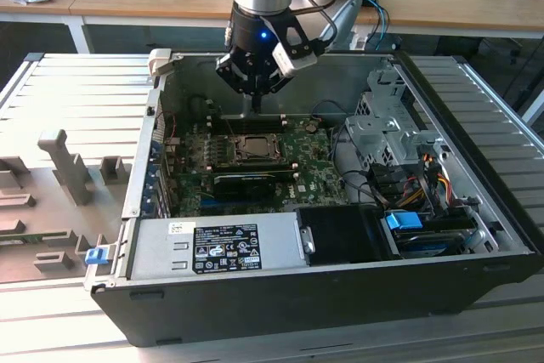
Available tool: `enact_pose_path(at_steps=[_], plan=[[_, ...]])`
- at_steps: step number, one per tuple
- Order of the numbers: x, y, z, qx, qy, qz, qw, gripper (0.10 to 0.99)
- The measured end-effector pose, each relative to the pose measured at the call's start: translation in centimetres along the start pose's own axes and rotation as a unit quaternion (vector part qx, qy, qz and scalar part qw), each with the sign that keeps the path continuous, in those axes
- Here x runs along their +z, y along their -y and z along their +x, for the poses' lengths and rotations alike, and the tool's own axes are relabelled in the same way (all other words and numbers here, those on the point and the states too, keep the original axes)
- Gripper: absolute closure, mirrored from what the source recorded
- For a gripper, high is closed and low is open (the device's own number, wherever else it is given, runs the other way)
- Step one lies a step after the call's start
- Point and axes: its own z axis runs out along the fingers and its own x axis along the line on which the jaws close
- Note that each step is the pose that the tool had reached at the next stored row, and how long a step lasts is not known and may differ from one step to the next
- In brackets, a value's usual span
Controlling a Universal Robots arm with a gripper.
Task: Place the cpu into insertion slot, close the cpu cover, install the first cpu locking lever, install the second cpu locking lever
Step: 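Install the first cpu locking lever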
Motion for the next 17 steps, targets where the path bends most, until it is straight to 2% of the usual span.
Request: enact_pose_path(at_steps=[4, 6, 9, 10, 13, 17], plan=[[0.07, 0.0, 0.01, -0.043, -0.002, 0.0003, 0.9991, 0.98], [0.17, 0.01, 0.08, -0.054, -0.0024, 0.0002, 0.9986, 0.98], [0.41, -0.01, 1.34, -0.056, -0.0017, -0.0011, 0.9984, 0.98], [0.47, -0.04, 1.99, -0.056, -0.0013, -0.0016, 0.9985, 0.98], [0.52, -0.05, 2.67, -0.051, -0.0011, -0.0017, 0.9987, 0.98], [0.64, -0.05, 3.19, -0.045, -0.0008, -0.0017, 0.999, 0.98]])
